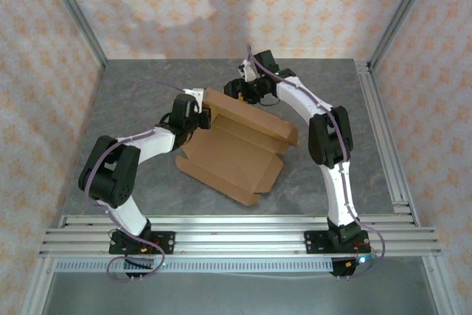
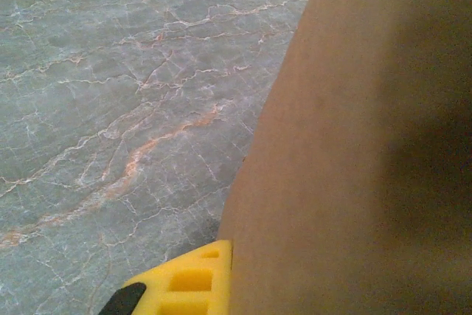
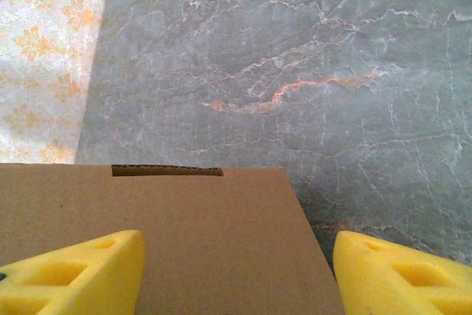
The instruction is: Fold the paper box
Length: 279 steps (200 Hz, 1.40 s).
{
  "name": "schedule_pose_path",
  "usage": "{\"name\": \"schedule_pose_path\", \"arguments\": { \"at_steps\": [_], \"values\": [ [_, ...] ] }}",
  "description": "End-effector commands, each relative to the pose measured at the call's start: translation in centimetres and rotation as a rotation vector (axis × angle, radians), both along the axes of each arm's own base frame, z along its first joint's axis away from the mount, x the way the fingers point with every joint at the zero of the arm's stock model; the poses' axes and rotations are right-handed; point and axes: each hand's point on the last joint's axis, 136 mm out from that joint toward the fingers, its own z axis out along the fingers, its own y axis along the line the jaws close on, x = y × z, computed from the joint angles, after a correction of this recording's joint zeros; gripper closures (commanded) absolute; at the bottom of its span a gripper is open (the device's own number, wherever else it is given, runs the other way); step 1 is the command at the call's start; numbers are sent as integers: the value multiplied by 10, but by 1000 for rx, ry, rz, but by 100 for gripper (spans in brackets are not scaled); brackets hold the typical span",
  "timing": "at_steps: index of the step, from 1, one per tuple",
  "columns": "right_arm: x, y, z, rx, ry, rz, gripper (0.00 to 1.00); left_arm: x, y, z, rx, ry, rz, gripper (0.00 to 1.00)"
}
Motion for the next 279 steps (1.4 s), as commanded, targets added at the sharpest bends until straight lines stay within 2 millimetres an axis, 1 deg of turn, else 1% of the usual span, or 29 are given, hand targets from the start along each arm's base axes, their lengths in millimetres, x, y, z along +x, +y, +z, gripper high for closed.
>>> {"name": "schedule_pose_path", "arguments": {
  "at_steps": [1,25,44,60,69,90,102,108,118,129,152,176,183,192,214,253,279],
  "values": [
    [-26,19,-9,-1,40,109,32,6,4,19,-24,-67,38,100],
    [-37,32,-16,7,45,170,31,10,7,18,-22,-63,63,100],
    [-46,40,-15,25,51,216,31,15,8,16,-30,-55,85,100],
    [-49,39,-12,17,29,245,30,19,7,13,-27,-49,88,100],
    [-44,34,-11,-3,9,236,29,20,5,11,-15,-37,76,100],
    [-17,17,-8,-8,8,113,30,18,3,6,15,-9,44,100],
    [-6,7,-11,-11,17,45,30,15,4,2,25,-6,37,100],
    [-3,4,-14,-23,16,30,31,14,4,1,29,-4,33,100],
    [-10,7,-17,-39,16,59,31,11,3,-2,26,0,22,100],
    [-23,16,-19,-54,13,124,30,9,1,-6,12,-2,15,100],
    [-42,28,-24,-77,27,206,30,8,5,-9,2,-3,46,100],
    [-47,26,-24,-91,21,218,30,10,6,-7,8,0,54,100],
    [-44,23,-23,-108,6,198,30,10,5,-6,7,2,47,100],
    [-35,17,-21,-121,-11,148,30,10,3,-5,8,5,37,100],
    [-15,4,-7,-82,-23,33,30,9,5,-5,16,2,36,100],
    [8,-23,11,-97,-76,-99,29,2,9,-5,28,-3,42,100],
    [22,-47,23,-135,-132,-230,29,-1,11,-3,10,-6,48,100]
  ]
}}
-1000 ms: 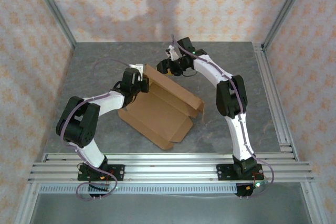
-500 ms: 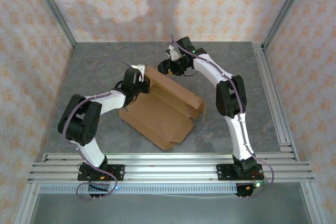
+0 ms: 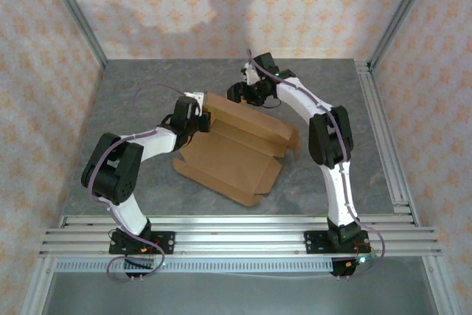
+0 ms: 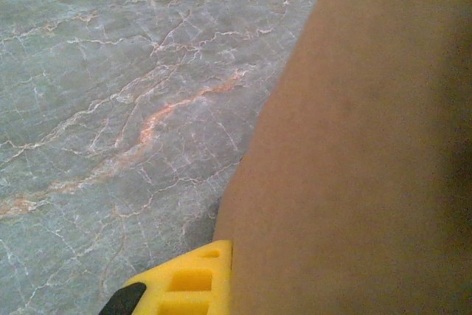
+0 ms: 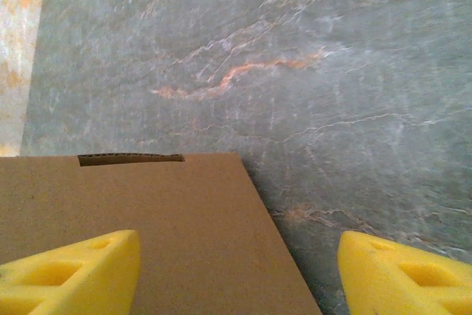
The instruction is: Fold the paper box
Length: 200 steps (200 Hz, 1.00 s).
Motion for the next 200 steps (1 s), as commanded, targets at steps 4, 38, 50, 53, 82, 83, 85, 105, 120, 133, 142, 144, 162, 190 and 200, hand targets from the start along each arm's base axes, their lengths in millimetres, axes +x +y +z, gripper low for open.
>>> {"name": "schedule_pose_path", "arguments": {
  "at_steps": [4,38,50,53,82,83,85,105,120,133,142,144,162,190,200],
  "values": [
    [16,-25,44,-17,-128,-155,29,5,5,22,-34,-75,33,100],
    [17,-59,81,37,-208,-325,29,6,0,27,-92,-104,20,100],
    [13,-64,92,55,-228,-340,29,5,-4,28,-111,-107,-2,100],
    [12,-65,95,56,-232,-341,29,5,-5,28,-114,-110,-7,100],
    [0,-61,112,88,-272,-286,29,5,-8,21,-83,-92,-42,100],
    [-1,-60,112,89,-274,-279,29,5,-8,20,-80,-92,-42,100],
    [-2,-59,113,90,-276,-267,29,6,-8,20,-75,-90,-43,100],
    [-14,-39,106,46,-283,-118,28,4,-3,10,-22,-67,-46,100],
    [-21,-22,96,6,-270,-34,27,0,2,5,27,-56,-48,100],
    [-27,-3,87,21,-234,34,27,-5,7,2,69,-36,-51,100],
    [-31,10,83,39,-214,71,27,-8,9,1,95,-28,-57,100],
    [-31,13,83,42,-211,79,27,-9,10,1,100,-27,-59,100],
    [-38,34,72,61,-175,146,27,-14,14,-2,133,-7,-66,100],
    [-42,52,55,60,-124,186,27,-15,14,-8,134,9,-62,100],
    [-43,55,47,61,-104,193,28,-14,13,-9,125,7,-56,100]
  ]
}}
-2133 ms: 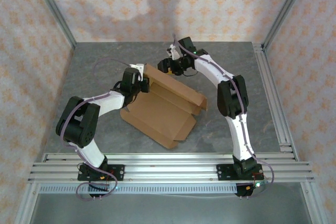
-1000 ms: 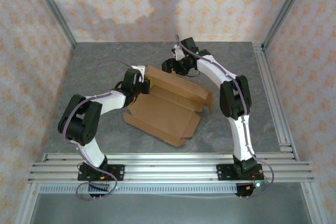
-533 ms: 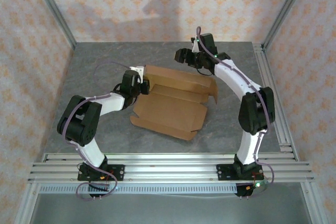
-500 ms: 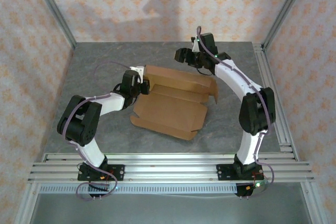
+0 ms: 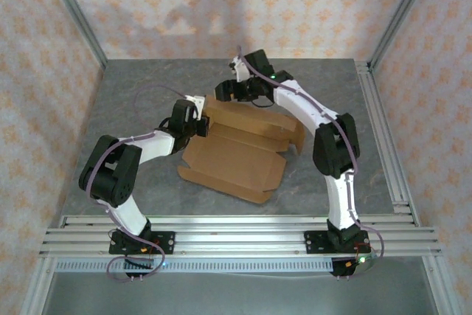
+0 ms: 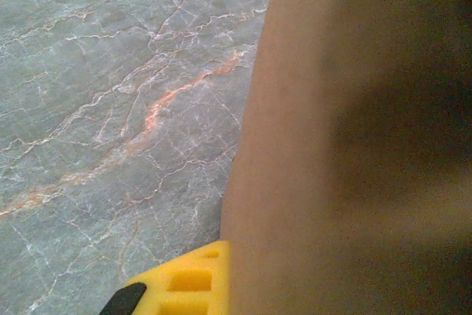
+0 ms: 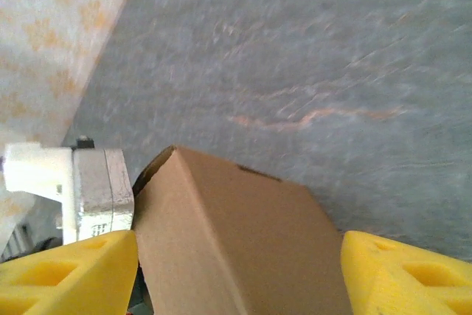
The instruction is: Fold the paper box
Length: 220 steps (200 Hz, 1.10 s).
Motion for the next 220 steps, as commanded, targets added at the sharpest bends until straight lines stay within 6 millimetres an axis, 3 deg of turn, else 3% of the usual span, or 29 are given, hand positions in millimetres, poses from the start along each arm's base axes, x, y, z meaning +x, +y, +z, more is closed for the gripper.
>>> {"name": "schedule_pose_path", "arguments": {
  "at_steps": [1,14,38,95,141,175,220],
  "values": [
    [-7,7,-6,6,41,56,28,-4,8,-3,34,22,21,100],
    [-10,7,-18,-4,69,68,28,-3,9,-3,21,13,35,99],
    [-13,1,-38,-49,110,64,31,0,10,-4,-11,-1,74,86],
    [-5,-15,-50,-43,178,0,36,8,9,-7,-85,-77,113,65],
    [-10,-15,-50,-14,220,24,36,13,0,-5,-133,-110,79,63],
    [-17,-14,-49,5,251,46,37,14,-7,-4,-159,-110,40,68],
    [-29,-6,-38,68,287,100,38,16,-18,12,-193,-130,-20,72]
  ]
}}
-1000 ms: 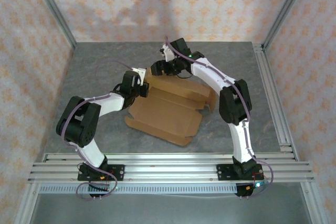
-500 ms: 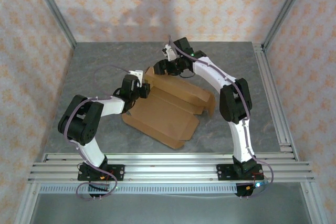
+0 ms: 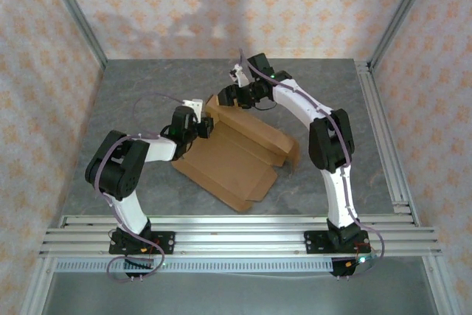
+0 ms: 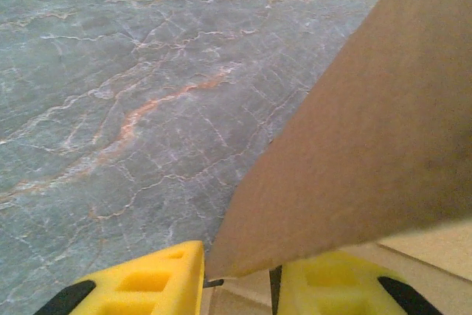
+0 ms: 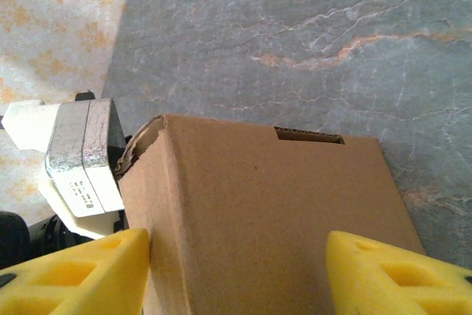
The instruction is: Fold the paper box
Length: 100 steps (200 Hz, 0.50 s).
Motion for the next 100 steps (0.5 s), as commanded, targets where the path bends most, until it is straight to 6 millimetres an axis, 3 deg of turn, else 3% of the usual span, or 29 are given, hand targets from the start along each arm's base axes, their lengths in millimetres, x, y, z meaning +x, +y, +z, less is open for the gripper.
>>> {"name": "schedule_pose_path", "arguments": {
  "at_steps": [1,100],
  "values": [
    [-17,-1,-17,-13,106,29,38,10,-7,22,-39,-60,-38,73],
    [-19,-2,-13,-19,108,38,37,13,-32,36,-61,-67,-153,84]
  ]
}}
